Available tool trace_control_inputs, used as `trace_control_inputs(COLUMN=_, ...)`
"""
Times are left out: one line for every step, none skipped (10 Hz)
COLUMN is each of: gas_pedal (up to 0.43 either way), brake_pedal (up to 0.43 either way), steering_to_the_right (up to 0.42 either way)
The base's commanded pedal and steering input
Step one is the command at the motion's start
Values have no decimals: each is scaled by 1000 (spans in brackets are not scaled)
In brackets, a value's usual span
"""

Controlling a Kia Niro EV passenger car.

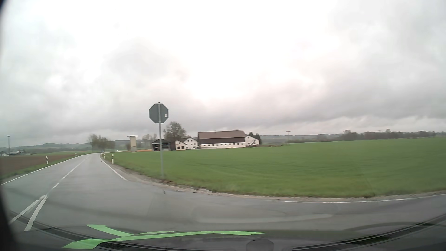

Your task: Follow the waypoints while adhering to traffic rules and regulations

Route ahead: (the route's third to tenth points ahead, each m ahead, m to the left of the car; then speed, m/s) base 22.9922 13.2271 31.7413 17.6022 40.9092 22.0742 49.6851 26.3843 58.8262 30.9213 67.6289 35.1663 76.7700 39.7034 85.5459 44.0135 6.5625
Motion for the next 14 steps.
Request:
trace_control_inputs(gas_pedal=228, brake_pedal=0, steering_to_the_right=-456)
trace_control_inputs(gas_pedal=228, brake_pedal=0, steering_to_the_right=-440)
trace_control_inputs(gas_pedal=228, brake_pedal=0, steering_to_the_right=-412)
trace_control_inputs(gas_pedal=228, brake_pedal=0, steering_to_the_right=-383)
trace_control_inputs(gas_pedal=228, brake_pedal=0, steering_to_the_right=-333)
trace_control_inputs(gas_pedal=228, brake_pedal=0, steering_to_the_right=-290)
trace_control_inputs(gas_pedal=228, brake_pedal=0, steering_to_the_right=-244)
trace_control_inputs(gas_pedal=228, brake_pedal=0, steering_to_the_right=-194)
trace_control_inputs(gas_pedal=228, brake_pedal=0, steering_to_the_right=-145)
trace_control_inputs(gas_pedal=240, brake_pedal=0, steering_to_the_right=-112)
trace_control_inputs(gas_pedal=260, brake_pedal=0, steering_to_the_right=-76)
trace_control_inputs(gas_pedal=280, brake_pedal=0, steering_to_the_right=-51)
trace_control_inputs(gas_pedal=299, brake_pedal=0, steering_to_the_right=-34)
trace_control_inputs(gas_pedal=299, brake_pedal=0, steering_to_the_right=-25)
